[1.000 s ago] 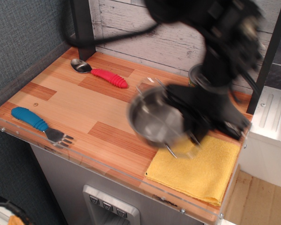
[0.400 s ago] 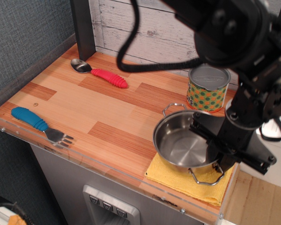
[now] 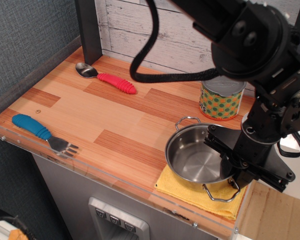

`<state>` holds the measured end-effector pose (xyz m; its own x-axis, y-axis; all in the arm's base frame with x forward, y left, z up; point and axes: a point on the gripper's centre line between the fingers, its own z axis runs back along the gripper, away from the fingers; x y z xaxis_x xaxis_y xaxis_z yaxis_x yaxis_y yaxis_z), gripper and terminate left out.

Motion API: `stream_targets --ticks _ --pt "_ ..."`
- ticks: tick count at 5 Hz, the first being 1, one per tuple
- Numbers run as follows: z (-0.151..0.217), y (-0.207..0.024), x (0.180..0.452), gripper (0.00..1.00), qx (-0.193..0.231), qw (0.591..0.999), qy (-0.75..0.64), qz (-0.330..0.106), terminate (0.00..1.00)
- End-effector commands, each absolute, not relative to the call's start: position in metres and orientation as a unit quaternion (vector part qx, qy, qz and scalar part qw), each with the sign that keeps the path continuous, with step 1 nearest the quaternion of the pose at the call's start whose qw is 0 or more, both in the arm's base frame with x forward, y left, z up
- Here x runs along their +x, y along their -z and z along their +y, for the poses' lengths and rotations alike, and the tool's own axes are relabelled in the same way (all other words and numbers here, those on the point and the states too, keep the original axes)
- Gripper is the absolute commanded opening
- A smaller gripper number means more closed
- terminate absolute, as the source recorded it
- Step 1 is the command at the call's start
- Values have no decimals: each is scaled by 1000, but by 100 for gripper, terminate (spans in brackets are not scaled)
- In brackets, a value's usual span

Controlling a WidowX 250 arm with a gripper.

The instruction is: Place the silver pot on top of the yellow rag.

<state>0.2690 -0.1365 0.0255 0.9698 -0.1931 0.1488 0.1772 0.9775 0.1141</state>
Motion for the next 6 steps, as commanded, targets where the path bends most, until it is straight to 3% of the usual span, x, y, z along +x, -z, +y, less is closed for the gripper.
stream_targets --ticks 1,4,5,6 --pt "-127 -53 272 100 12 989 104 -108 0" --pt "-88 -104 278 100 11 988 56 -143 0" --pt "-72 -111 274 100 55 988 26 -139 0" --pt "-46 -107 272 100 66 990 4 -128 0"
